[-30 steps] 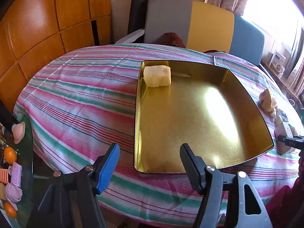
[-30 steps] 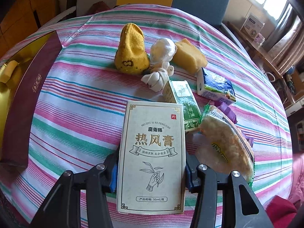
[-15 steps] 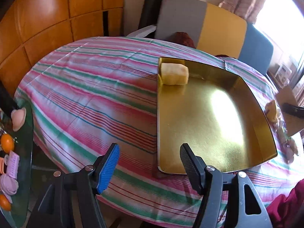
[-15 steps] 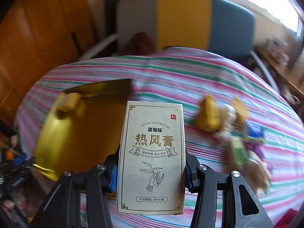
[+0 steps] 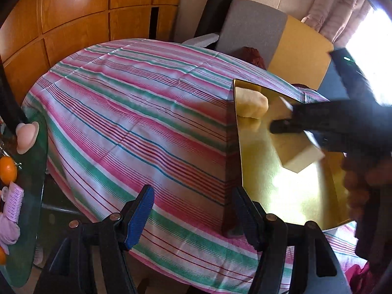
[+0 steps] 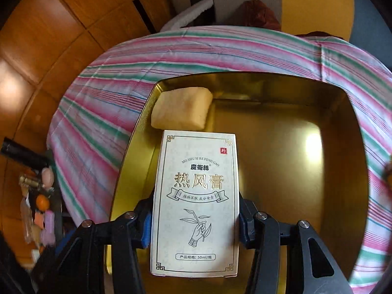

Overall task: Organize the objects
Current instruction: 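Carry the white medicine box into the gold tray and release it with the right gripper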

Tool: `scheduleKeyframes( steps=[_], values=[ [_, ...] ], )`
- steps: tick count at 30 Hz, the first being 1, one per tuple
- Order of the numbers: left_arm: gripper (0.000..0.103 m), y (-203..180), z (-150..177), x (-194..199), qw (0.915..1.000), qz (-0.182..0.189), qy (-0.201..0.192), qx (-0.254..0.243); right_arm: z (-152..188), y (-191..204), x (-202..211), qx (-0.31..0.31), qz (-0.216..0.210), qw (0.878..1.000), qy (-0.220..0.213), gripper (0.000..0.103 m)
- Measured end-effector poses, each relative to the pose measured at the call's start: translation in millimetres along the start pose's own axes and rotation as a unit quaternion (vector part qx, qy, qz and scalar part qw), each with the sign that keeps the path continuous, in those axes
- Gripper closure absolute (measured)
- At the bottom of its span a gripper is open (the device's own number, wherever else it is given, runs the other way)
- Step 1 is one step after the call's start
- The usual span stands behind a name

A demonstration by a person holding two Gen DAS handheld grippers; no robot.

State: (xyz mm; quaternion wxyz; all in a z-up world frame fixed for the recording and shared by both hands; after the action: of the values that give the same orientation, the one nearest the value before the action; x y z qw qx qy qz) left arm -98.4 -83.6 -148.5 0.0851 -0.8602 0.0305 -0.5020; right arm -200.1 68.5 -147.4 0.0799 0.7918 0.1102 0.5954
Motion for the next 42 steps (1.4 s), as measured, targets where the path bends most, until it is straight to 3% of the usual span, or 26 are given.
scheduleKeyframes(
  steps=[3,8,16,24,32,37,42],
  values=[
    [0.036,1.4,2.0,-3.5,1.0,0.002,0.007,0.002,-13.0,11.2,-12.9,-0.023,-0.017,1.0,0.012,0.049],
    [0.036,-1.5,4.2,-3.2,0.9999,0.006,0.008,-0.003,-15.1,22.3,-23.1,-0.063,-0.086,0.994,0.024,0.043],
    [0.036,-3.7,5.3,-2.6,1.0,0.004,0.003,-0.005,1.8,19.5,-19.5,-0.06,-0.103,0.993,0.024,0.041],
    [0.036,-10.5,8.3,0.2,0.9998,-0.006,-0.003,-0.02,15.8,28.5,-0.8,-0.042,-0.163,0.986,0.015,0.038],
    [0.036,-24.4,4.4,10.8,0.9987,-0.015,-0.019,-0.044,41.7,-11.9,50.8,0.016,-0.063,0.996,-0.061,0.022],
    [0.034,-38.9,4.2,16.5,0.9977,-0.01,-0.024,-0.062,58.5,-48.7,83.3,0.04,-0.022,0.993,-0.105,0.004],
    [0.031,-56.7,6.7,23.2,0.9957,-0.011,-0.029,-0.087,77.3,-98.1,111.6,0.043,0.015,0.991,-0.127,0.0]
  ],
)
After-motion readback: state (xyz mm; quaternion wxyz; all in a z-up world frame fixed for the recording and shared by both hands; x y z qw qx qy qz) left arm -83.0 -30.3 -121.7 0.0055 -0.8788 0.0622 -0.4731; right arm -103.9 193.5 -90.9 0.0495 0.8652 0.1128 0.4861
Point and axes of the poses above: each gripper's, at about its wrist camera, not at the fingertips, and x roughly against the way its jaws point, y to its left, z to its underside, the point moved 9 cm from there along -x, roughly the way its jaws point, and after that the axes turned 5 degrees about y, right-handed, at the moved point
